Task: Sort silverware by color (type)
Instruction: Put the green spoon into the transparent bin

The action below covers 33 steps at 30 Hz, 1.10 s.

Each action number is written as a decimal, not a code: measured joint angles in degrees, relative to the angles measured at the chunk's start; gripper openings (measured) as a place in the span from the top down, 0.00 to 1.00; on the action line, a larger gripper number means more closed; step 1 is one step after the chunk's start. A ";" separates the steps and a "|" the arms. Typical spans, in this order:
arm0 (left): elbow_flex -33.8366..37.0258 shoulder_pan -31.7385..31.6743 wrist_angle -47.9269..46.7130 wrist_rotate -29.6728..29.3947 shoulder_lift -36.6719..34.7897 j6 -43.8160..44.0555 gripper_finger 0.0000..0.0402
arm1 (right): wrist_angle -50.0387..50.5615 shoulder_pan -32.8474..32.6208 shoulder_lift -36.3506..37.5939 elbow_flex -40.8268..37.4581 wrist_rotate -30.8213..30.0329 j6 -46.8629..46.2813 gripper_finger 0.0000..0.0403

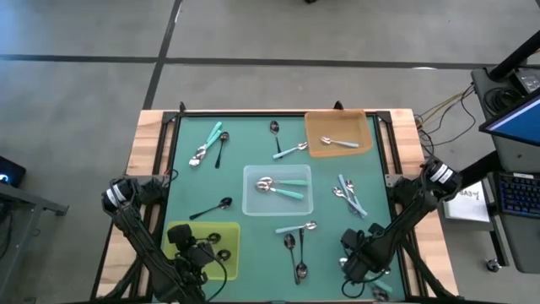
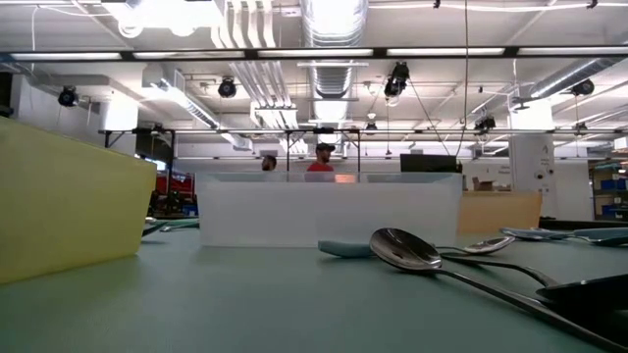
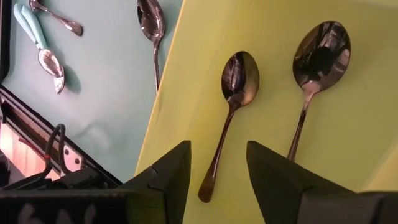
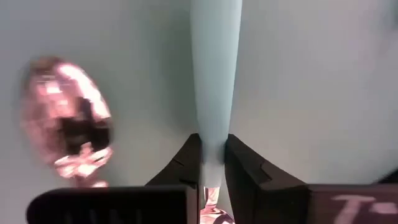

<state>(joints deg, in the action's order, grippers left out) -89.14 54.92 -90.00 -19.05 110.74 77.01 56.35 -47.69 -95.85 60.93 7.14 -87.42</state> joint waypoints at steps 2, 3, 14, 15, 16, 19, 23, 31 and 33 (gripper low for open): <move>0.00 0.00 -0.02 -0.02 0.00 0.00 0.65 | 3.90 0.29 0.11 2.93 -2.35 0.62 0.92; 0.02 0.00 -0.04 -0.07 0.00 0.00 0.65 | 6.31 0.47 0.15 4.53 -4.06 1.19 0.92; 0.01 -1.18 -0.04 -6.25 -0.04 -0.30 0.65 | 11.30 10.43 1.47 23.77 -38.59 22.80 0.92; 0.00 -1.48 -0.02 -7.48 -0.04 -0.76 0.65 | 10.23 12.20 1.36 24.80 -41.32 26.79 0.92; 0.02 -1.87 -0.03 -8.61 -0.04 -1.32 0.65 | 8.79 14.19 1.26 25.51 -43.48 30.99 0.92; 0.01 -3.34 0.00 -11.14 -0.04 -1.77 0.65 | 3.08 20.73 1.20 25.68 -46.12 42.79 0.92; 0.00 -5.10 -0.04 -11.67 -0.09 -1.70 0.65 | -2.06 28.12 1.14 24.98 -45.91 53.49 0.92; 0.00 -6.25 -0.02 -12.00 -0.28 -2.97 0.65 | -7.43 33.62 1.14 24.61 -42.85 62.18 0.71; 0.02 -6.73 -0.02 -12.04 -0.40 -3.07 0.65 | -8.54 33.92 1.14 24.48 -41.52 63.83 0.66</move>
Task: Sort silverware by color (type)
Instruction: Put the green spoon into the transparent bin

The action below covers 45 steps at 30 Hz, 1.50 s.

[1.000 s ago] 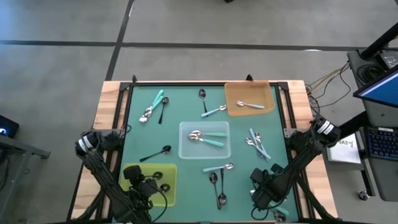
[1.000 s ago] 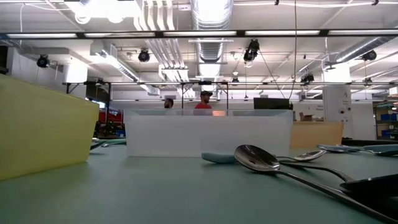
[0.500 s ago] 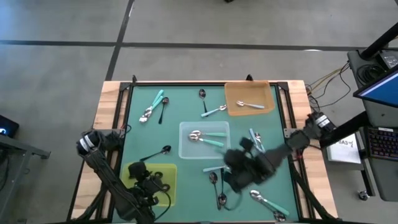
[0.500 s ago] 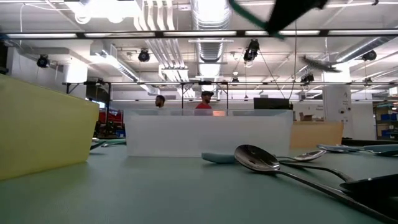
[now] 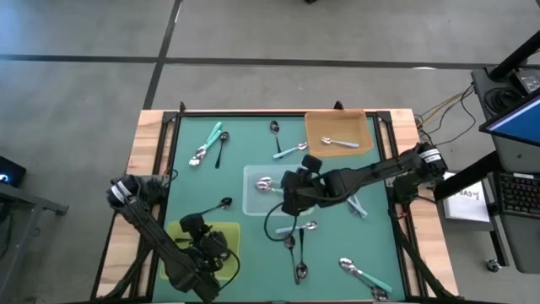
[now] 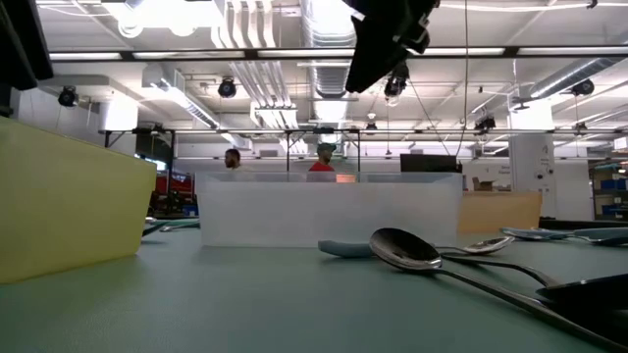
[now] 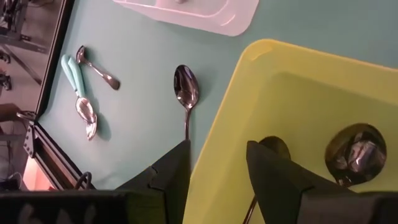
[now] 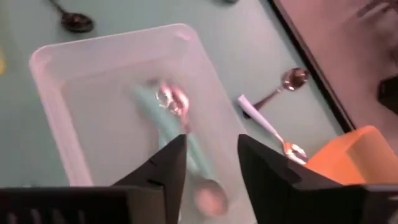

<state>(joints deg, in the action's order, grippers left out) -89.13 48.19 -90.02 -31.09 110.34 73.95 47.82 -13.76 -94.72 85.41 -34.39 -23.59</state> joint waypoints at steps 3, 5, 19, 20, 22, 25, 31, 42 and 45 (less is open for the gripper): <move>0.01 -0.85 0.01 -0.17 -0.53 -1.52 0.65 | -0.06 -0.08 0.00 -0.05 1.86 0.73 0.61; 0.01 -1.59 0.00 -1.26 -1.10 -2.33 0.65 | 0.63 -0.23 0.02 -0.05 4.82 0.31 0.60; 29.26 -20.27 1.49 -5.33 -25.82 -5.03 0.65 | 7.83 0.07 0.00 -2.45 9.89 -2.88 0.65; 32.44 -23.46 3.22 -5.31 -29.07 -6.69 0.65 | 7.77 0.19 0.00 -2.45 9.87 -2.85 0.65; 37.87 -30.96 7.77 -5.21 -35.37 -11.47 0.65 | 7.75 0.60 0.02 -2.45 9.83 -2.83 0.65; 44.49 -44.27 19.26 -4.44 -43.70 -22.71 0.65 | 7.67 1.54 0.07 -2.45 9.79 -2.84 0.65; 50.75 -72.61 39.26 1.67 -51.73 -45.21 0.65 | 7.19 4.58 0.04 -2.45 10.80 -3.82 0.64; 48.25 -101.98 62.75 22.24 -45.58 -59.02 0.65 | 7.12 9.62 -0.18 -2.47 17.08 -4.89 0.66; 47.38 -101.34 63.17 22.72 -40.79 -61.69 0.65 | 7.14 9.28 -0.50 -2.52 14.74 -3.40 0.66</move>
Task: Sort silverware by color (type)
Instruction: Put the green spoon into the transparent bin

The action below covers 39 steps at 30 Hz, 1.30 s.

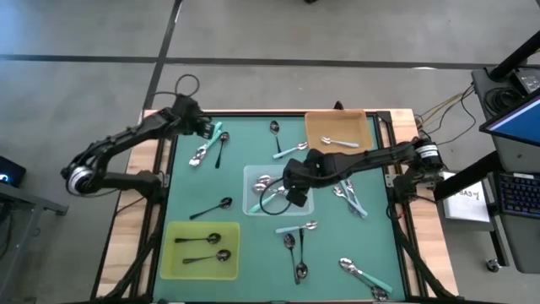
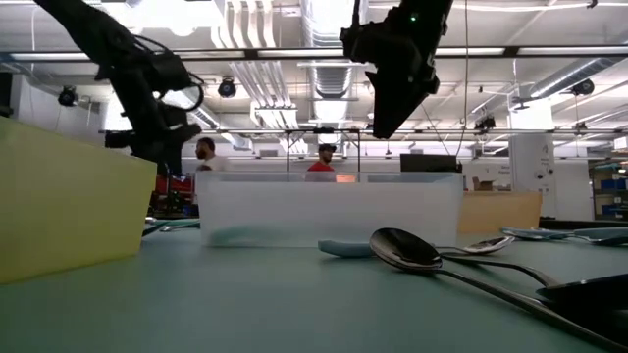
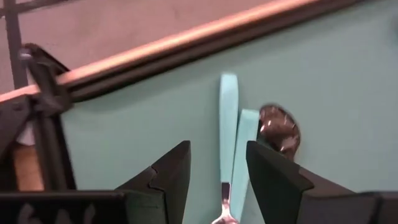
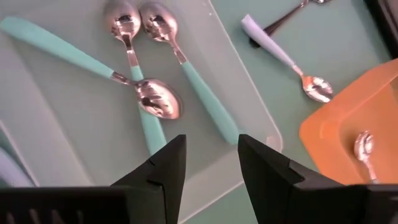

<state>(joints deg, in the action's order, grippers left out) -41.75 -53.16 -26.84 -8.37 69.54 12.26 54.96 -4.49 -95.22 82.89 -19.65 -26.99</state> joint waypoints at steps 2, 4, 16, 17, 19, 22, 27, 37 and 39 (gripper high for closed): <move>-0.56 0.34 0.08 -0.02 3.47 -1.79 0.65 | 0.00 -0.30 -0.04 0.00 -0.27 0.42 0.65; -1.11 0.34 0.08 -0.02 6.65 -2.11 0.65 | 0.00 -0.74 -0.04 0.00 -0.16 -0.03 0.65; -3.32 0.99 3.96 -0.06 19.47 -0.28 0.65 | 0.76 -3.31 -0.11 0.00 0.63 -1.54 0.65; -3.26 0.96 4.34 -0.07 20.00 0.00 0.65 | 0.97 -3.51 -0.11 0.00 0.65 -1.75 0.66; -3.22 0.91 4.53 -0.10 20.50 1.30 0.65 | 1.74 -4.04 -0.11 0.00 0.69 -1.82 0.66; -3.22 0.93 4.76 -0.17 21.25 5.10 0.66 | 1.99 -5.09 -0.11 0.00 0.71 -2.80 0.66; -3.89 1.33 4.57 -1.47 22.43 8.57 0.70 | 1.98 -7.83 -0.11 0.00 0.72 -3.55 0.65; -7.90 1.74 0.84 -4.83 26.73 12.22 0.91 | 1.95 -12.66 -0.11 0.00 0.64 -6.49 0.68; -8.05 1.74 0.77 -4.85 26.77 13.08 0.91 | 1.97 -13.36 -0.11 0.00 0.65 -6.80 0.69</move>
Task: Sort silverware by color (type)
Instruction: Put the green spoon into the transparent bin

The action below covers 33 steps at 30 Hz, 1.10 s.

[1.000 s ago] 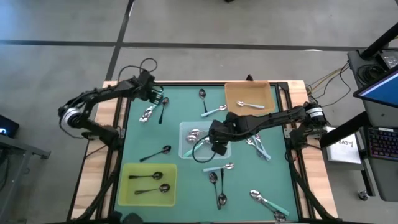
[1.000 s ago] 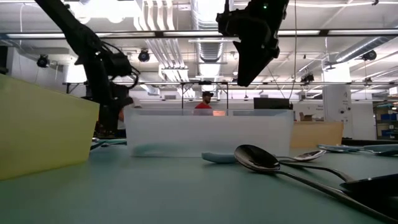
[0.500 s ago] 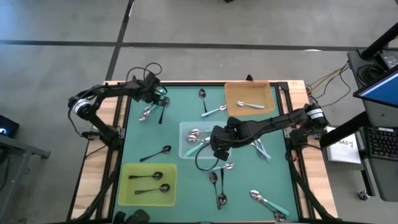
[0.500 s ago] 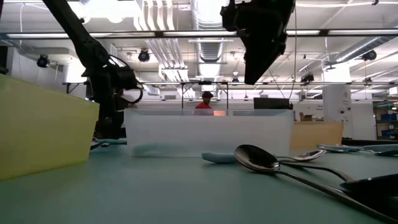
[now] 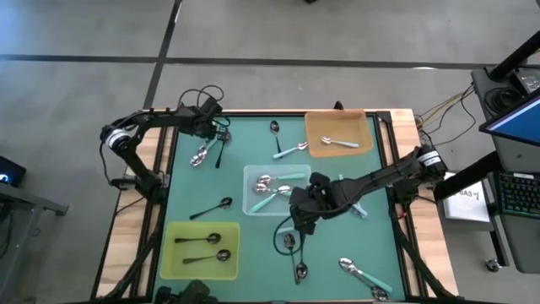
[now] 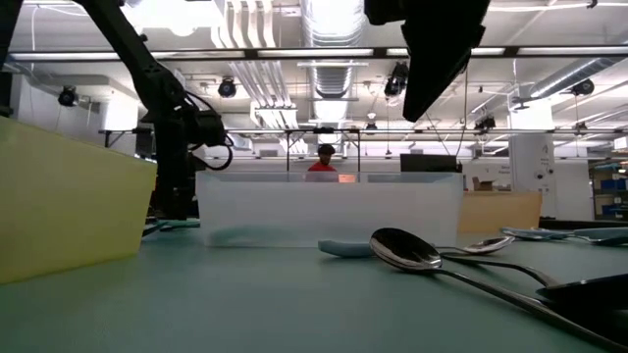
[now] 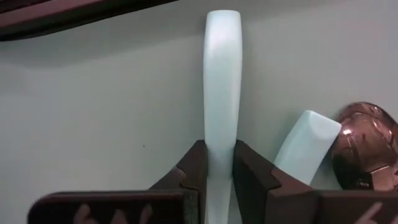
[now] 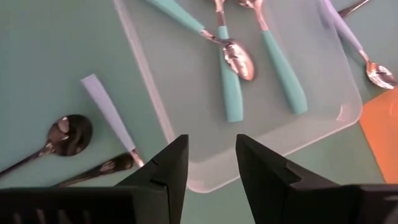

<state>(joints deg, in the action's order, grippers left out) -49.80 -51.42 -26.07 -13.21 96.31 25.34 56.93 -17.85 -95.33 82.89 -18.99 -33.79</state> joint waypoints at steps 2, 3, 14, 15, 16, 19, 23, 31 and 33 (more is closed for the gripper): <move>-0.06 -0.01 -0.10 0.11 -0.32 0.42 0.91 | 0.02 -0.66 0.02 0.00 -0.01 -0.18 0.69; -0.09 -0.01 -0.42 0.28 -0.71 0.42 0.91 | 0.04 -0.99 0.08 0.00 -0.01 -0.21 0.69; -0.28 3.45 -1.88 6.84 -13.27 1.46 0.91 | 0.22 -2.67 0.39 0.00 -0.04 -2.67 0.69; -0.28 5.07 -1.78 7.95 -14.65 2.04 0.91 | 0.22 -2.67 0.39 0.00 -0.09 -2.71 0.69; -0.28 7.54 -1.40 8.85 -16.12 2.52 0.91 | 0.22 -2.67 0.39 0.00 -0.20 -2.70 0.69; -0.28 17.36 -0.25 9.71 -19.73 2.74 0.91 | 0.22 -2.67 0.39 0.00 -0.53 -2.99 0.69; -0.24 33.84 6.30 7.83 -22.74 2.70 0.91 | 0.23 -2.67 0.39 0.00 -0.49 -4.65 0.69; -0.24 52.38 25.72 -7.52 -20.37 1.20 0.87 | 0.24 -3.35 0.42 0.00 -0.40 -6.66 0.69; -0.24 53.00 28.28 -7.51 -18.52 1.16 0.87 | 0.27 -3.61 0.42 0.00 -0.34 -6.85 0.69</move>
<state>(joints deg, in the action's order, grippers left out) -50.04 1.58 2.20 -20.72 77.79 26.50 57.20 -21.46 -94.91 82.89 -19.33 -40.64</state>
